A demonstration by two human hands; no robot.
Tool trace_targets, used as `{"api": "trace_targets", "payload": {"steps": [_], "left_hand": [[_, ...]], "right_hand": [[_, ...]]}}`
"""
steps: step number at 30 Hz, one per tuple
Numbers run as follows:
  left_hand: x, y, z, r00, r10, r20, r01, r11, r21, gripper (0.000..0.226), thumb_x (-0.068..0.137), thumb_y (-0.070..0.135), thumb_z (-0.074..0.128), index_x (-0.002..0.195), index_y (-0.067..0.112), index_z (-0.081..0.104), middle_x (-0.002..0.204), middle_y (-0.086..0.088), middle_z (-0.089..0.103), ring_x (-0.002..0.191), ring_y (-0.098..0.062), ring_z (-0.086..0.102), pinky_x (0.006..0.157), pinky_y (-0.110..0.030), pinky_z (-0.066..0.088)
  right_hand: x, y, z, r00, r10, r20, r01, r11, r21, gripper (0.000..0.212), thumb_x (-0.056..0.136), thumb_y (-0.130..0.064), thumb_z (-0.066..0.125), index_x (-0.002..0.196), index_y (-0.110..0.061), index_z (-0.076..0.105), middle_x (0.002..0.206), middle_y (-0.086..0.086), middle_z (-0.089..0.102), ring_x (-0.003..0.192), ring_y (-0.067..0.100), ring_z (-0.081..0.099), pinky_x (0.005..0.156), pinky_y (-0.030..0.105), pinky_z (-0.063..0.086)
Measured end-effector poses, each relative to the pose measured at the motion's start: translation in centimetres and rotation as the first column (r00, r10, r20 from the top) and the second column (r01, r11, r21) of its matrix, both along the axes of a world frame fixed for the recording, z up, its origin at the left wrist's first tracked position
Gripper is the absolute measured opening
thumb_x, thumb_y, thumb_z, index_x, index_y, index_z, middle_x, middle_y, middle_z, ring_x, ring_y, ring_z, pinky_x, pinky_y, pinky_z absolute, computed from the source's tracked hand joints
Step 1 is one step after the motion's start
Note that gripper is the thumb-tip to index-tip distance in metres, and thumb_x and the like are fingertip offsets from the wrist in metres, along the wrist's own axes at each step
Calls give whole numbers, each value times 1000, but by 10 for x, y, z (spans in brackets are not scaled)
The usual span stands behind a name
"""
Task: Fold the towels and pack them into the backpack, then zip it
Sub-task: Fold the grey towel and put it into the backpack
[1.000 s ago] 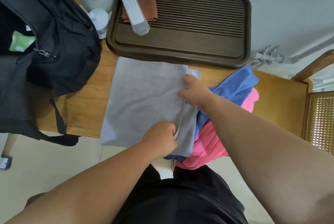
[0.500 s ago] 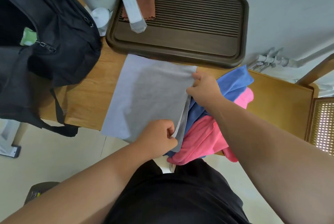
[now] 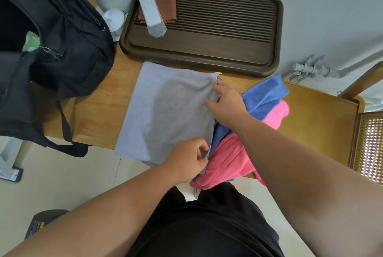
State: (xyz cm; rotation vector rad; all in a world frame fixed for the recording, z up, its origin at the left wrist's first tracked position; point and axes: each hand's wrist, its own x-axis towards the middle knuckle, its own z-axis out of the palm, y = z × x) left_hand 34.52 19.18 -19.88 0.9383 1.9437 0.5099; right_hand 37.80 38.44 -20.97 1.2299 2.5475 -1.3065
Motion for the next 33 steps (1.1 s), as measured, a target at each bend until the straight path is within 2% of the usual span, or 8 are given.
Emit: {"api": "trace_targets", "payload": {"steps": [5, 10, 14, 17, 24, 27, 30, 33], "left_hand": [[-18, -4, 7, 999, 0, -35, -2, 998, -64, 29, 91, 40, 68, 113, 23, 58, 84, 9, 60, 73, -7, 56, 69, -23, 43], [-85, -7, 4, 945, 51, -322, -65, 997, -33, 48, 86, 39, 70, 127, 20, 56, 125, -4, 54, 108, -24, 56, 93, -36, 47], [-144, 2, 0, 833, -102, -544, 65, 994, -87, 74, 87, 52, 63, 148, 20, 37, 152, -8, 36, 134, -31, 41, 108, -42, 40], [-172, 15, -7, 787, -310, -534, 217, 949, -231, 89, 91, 63, 51, 159, 25, 7, 168, -2, 0, 153, -28, 9, 122, -48, 18], [-210, 20, -34, 741, -529, -415, 359, 833, -421, 95, 90, 77, 31, 154, 33, -25, 156, 10, -41, 149, -18, -29, 121, -60, -3], [-218, 21, -32, 744, -491, -454, 325, 859, -396, 98, 87, 79, 35, 155, 33, -18, 161, 7, -33, 151, -17, -21, 120, -59, -1], [-222, 29, -29, 743, -352, -570, 269, 936, -228, 70, 94, 63, 45, 151, 28, 27, 167, -1, 6, 149, -26, 19, 116, -52, 24], [-230, 43, -27, 761, -208, -615, 215, 975, -63, 40, 98, 39, 49, 133, 19, 46, 152, -6, 34, 126, -31, 45, 97, -45, 43]], "right_hand": [[-2, 1, -1, 980, -79, 181, 114, 975, -190, 63, 88, -36, 68, 144, -18, 49, 150, 4, 41, 124, 25, 53, 100, 39, 49], [-18, -1, 7, 964, -189, 186, 194, 981, -12, 69, 89, -41, 63, 151, -25, 36, 151, 2, 32, 129, 29, 47, 96, 38, 45], [-27, -7, 12, 972, 23, 233, -113, 918, 381, 62, 92, -47, 57, 148, -28, 41, 161, -3, 24, 143, 25, 27, 112, 46, 28], [-34, -13, 3, 900, 184, 395, -323, 890, 321, 60, 96, -53, 47, 151, -33, 34, 165, -3, 18, 149, 24, 20, 115, 47, 21], [-33, -23, -15, 757, 212, 618, -368, 920, 136, 70, 95, -70, 7, 156, -41, -13, 164, -5, -27, 151, 24, -23, 120, 59, -5], [-41, -22, -16, 808, 126, 575, -296, 932, 211, 64, 97, -68, 13, 156, -44, 6, 167, -3, -11, 154, 26, -8, 119, 58, 5], [-52, -17, -12, 904, -29, 426, -168, 894, 416, 40, 100, -51, 35, 132, -32, 50, 146, 2, 41, 131, 30, 38, 103, 50, 32], [-62, -10, -1, 900, -71, 431, -154, 872, 465, 32, 99, -32, 44, 128, -23, 52, 125, 4, 54, 114, 31, 47, 95, 46, 36]]}}
